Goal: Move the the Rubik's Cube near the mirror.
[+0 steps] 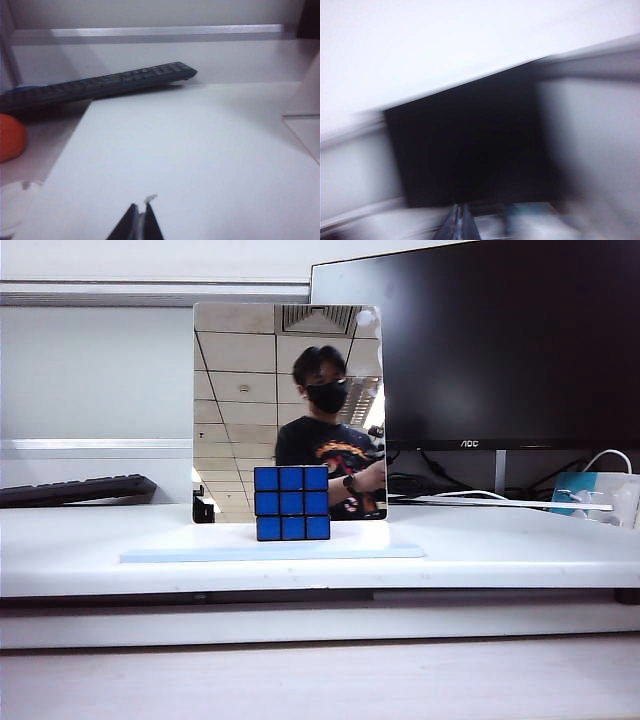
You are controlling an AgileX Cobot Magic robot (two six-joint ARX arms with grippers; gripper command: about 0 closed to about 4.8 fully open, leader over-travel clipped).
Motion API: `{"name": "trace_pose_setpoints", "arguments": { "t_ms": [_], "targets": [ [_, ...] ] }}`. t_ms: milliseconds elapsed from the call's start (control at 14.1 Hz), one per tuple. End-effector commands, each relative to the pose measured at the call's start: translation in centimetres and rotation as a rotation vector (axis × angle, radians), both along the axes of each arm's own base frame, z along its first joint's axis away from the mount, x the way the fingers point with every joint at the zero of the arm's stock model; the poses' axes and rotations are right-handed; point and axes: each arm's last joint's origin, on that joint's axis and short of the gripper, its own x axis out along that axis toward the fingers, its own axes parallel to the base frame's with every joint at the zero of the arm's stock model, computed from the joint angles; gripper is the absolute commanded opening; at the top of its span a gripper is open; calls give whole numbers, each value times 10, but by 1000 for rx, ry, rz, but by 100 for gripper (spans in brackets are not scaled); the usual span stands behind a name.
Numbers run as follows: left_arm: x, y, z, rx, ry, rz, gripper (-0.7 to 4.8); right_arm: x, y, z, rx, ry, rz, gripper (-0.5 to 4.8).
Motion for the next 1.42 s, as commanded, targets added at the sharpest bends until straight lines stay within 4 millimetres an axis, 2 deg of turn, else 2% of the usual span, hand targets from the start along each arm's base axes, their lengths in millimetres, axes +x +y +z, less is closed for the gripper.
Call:
{"name": "trace_pose_setpoints", "arguments": {
  "t_ms": [71, 283, 354, 425, 567, 850, 1063, 1417],
  "targets": [
    [0, 0, 0, 4, 2, -2, 22, 35, 41, -48, -187, 46, -117, -5],
    [0, 0, 0, 4, 0, -2, 22, 67, 62, -100, -363, 23, 168, -5],
    [0, 0, 0, 4, 0, -3, 22, 80, 65, -127, -388, 29, 263, -5],
    [0, 0, 0, 4, -1, -2, 22, 86, 62, -146, -353, 58, 281, -5],
    [0, 0, 0, 4, -1, -3, 22, 92, 53, -164, -243, 134, 202, -5],
    [0, 0, 0, 4, -1, -3, 22, 96, 44, -175, -200, 193, 102, -5],
    [0, 0, 0, 4, -1, -2, 22, 98, 44, -186, -210, 224, 103, -5],
    [0, 0, 0, 4, -1, -2, 22, 98, 44, -187, -278, 227, 92, -5]
  ]
}}
